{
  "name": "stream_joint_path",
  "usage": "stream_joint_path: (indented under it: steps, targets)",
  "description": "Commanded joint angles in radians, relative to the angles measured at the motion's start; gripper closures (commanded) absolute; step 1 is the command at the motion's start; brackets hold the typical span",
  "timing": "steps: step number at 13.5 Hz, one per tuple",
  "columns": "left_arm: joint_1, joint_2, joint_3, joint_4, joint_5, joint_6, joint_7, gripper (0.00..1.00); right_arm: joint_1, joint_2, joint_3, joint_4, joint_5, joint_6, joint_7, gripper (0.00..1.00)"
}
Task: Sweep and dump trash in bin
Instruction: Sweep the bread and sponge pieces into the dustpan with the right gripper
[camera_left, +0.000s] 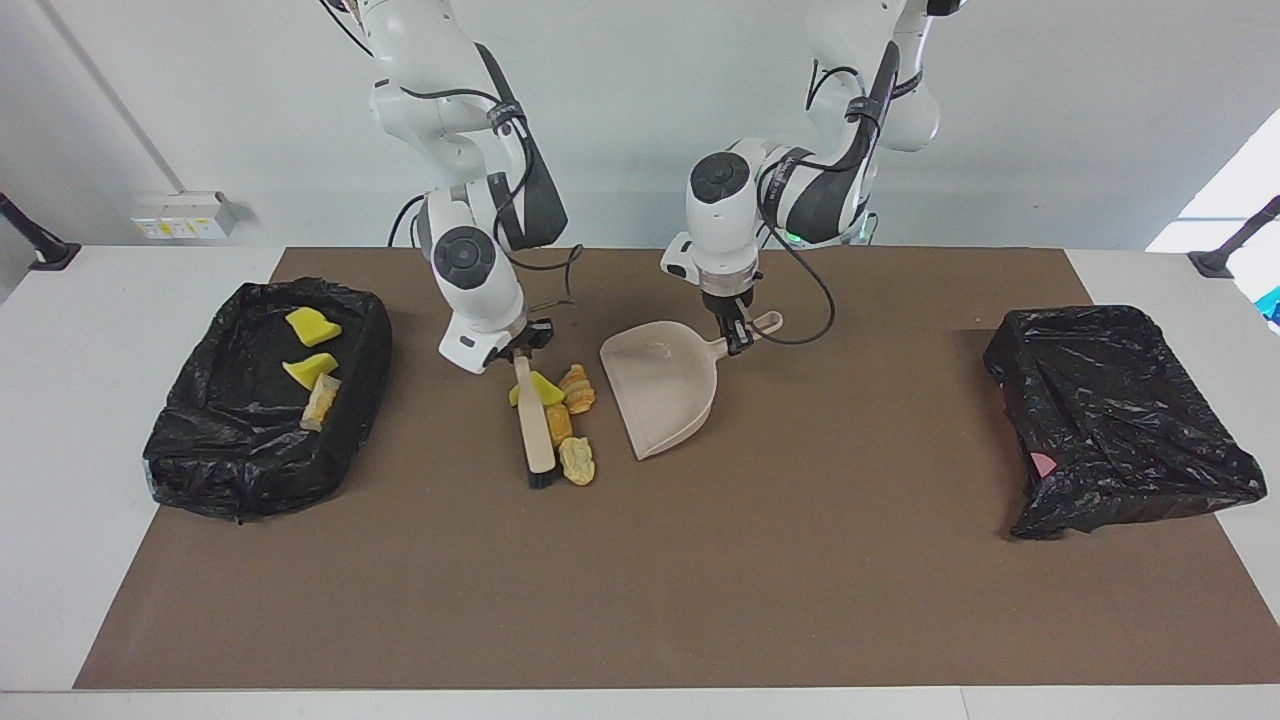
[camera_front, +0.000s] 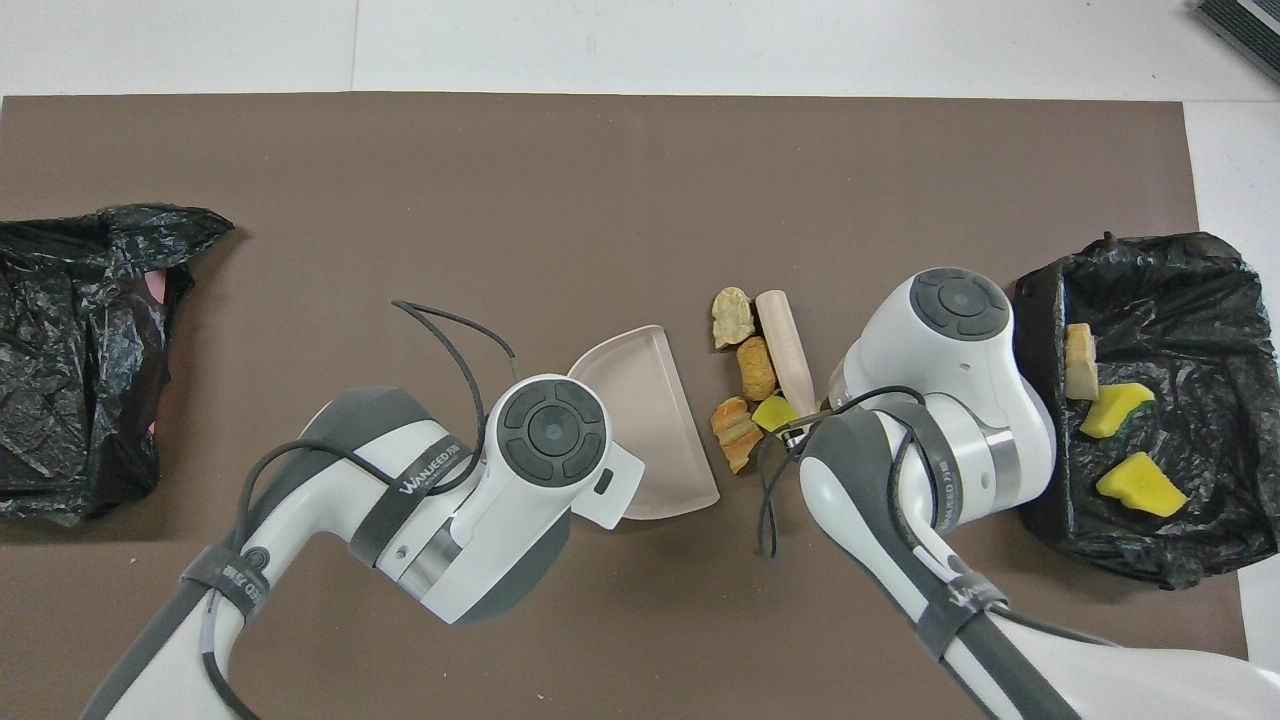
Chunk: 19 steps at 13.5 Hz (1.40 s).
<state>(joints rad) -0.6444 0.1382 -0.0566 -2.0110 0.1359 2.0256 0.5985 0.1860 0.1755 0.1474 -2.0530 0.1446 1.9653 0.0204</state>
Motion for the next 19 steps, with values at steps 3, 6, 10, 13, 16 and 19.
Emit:
stream_joint_path:
  steps: [3,6,10,13,16,19]
  targets:
    - [-0.024,-0.031,0.014,-0.041,0.017,0.036,0.003,1.00,0.021,0.021,0.003,0.033,0.241,0.006,-0.163,1.00]
    - [-0.011,-0.023,0.014,-0.052,0.016,0.099,0.004,1.00,0.004,0.010,-0.002,0.089,0.277,-0.083,-0.177,1.00]
    - [0.031,-0.017,0.014,-0.058,0.014,0.130,0.000,1.00,-0.081,-0.147,-0.008,0.090,0.271,-0.262,-0.088,1.00]
    - [0.066,-0.009,0.014,-0.057,0.013,0.153,0.044,1.00,-0.111,-0.237,-0.008,-0.025,0.137,-0.271,-0.071,1.00]
    - [0.068,-0.008,0.015,-0.048,0.013,0.121,0.185,1.00,-0.063,-0.228,-0.006,-0.146,-0.103,-0.162,-0.056,1.00]
    - [0.052,-0.015,0.014,-0.048,0.013,0.072,0.170,1.00,-0.060,-0.212,-0.005,-0.190,-0.108,-0.135,-0.053,1.00]
